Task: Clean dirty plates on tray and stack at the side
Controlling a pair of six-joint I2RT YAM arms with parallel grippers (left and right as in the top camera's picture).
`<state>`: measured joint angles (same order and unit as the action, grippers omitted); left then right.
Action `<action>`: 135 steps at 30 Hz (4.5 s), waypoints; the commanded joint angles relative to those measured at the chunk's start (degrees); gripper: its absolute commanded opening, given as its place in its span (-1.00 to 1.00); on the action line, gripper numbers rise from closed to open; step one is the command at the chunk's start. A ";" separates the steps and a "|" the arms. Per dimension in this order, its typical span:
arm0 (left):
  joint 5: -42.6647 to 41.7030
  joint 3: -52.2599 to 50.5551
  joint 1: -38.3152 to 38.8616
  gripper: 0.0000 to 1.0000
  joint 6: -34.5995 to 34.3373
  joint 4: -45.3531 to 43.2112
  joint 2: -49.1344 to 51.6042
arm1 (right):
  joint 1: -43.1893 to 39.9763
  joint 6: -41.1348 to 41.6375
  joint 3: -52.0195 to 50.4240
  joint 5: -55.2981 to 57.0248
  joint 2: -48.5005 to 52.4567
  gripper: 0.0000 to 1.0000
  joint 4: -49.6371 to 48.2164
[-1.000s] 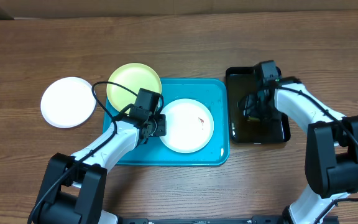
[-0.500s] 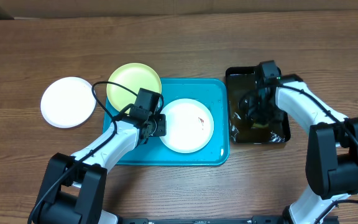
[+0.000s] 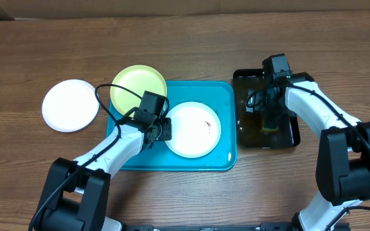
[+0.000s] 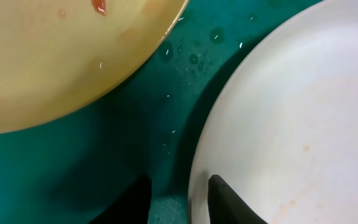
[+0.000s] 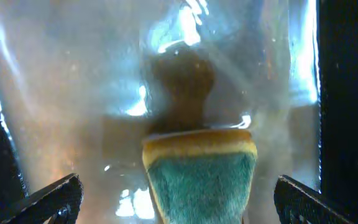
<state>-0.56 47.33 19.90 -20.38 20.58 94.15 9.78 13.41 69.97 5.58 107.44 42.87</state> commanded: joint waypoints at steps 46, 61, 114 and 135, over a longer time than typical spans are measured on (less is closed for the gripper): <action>0.55 1.20 0.37 -0.35 1.07 -0.44 0.66 | -0.15 0.31 -2.12 -0.74 -0.15 -0.92 4.44; 0.55 1.20 0.37 -0.38 1.07 -0.39 0.68 | -0.13 0.11 -3.43 -2.38 -0.04 -0.13 -0.22; 0.55 1.22 0.37 -0.87 1.09 2.23 0.66 | -0.09 -2.95 9.94 -4.22 -8.22 -0.92 20.74; 0.55 1.22 0.37 -0.92 0.87 1.68 0.66 | -0.09 1.27 9.97 -4.22 -8.22 -0.93 21.16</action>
<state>-0.62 47.75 19.90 -19.75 22.48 94.15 9.76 12.01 79.57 1.67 99.85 64.01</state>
